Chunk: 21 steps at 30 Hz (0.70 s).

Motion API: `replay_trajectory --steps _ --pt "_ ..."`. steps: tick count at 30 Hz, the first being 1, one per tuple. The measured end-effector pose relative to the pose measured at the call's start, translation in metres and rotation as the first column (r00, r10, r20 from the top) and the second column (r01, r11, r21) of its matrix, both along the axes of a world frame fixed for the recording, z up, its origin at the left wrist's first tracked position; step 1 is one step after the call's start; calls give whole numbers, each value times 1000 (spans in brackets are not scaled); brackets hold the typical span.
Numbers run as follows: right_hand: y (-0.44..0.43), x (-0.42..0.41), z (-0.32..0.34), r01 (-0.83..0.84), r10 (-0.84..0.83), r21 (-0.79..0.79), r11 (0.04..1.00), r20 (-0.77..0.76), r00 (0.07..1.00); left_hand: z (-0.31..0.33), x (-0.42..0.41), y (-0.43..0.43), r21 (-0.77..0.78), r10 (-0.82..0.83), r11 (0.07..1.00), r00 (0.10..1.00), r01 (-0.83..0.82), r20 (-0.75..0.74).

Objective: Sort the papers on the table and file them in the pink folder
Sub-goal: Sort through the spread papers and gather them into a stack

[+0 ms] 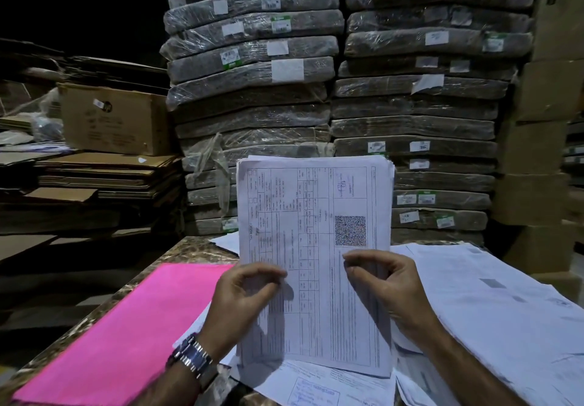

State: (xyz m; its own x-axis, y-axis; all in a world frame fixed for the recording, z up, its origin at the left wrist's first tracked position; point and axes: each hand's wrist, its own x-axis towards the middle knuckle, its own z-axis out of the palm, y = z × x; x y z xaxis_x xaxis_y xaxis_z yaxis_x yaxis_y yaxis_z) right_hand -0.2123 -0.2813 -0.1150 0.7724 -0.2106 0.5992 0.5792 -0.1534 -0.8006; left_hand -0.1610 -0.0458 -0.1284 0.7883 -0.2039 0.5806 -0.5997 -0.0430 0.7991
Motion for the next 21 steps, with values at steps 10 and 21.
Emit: replay_trajectory --steps 10,21 --pt "6 3 -2 22 -23 20 1000 30 999 -2 -1 0 -28 78 997 995 -77 67" --pt "11 4 -18 32 -30 43 999 -62 998 -18 1 -1 29 106 994 994 -105 -16"
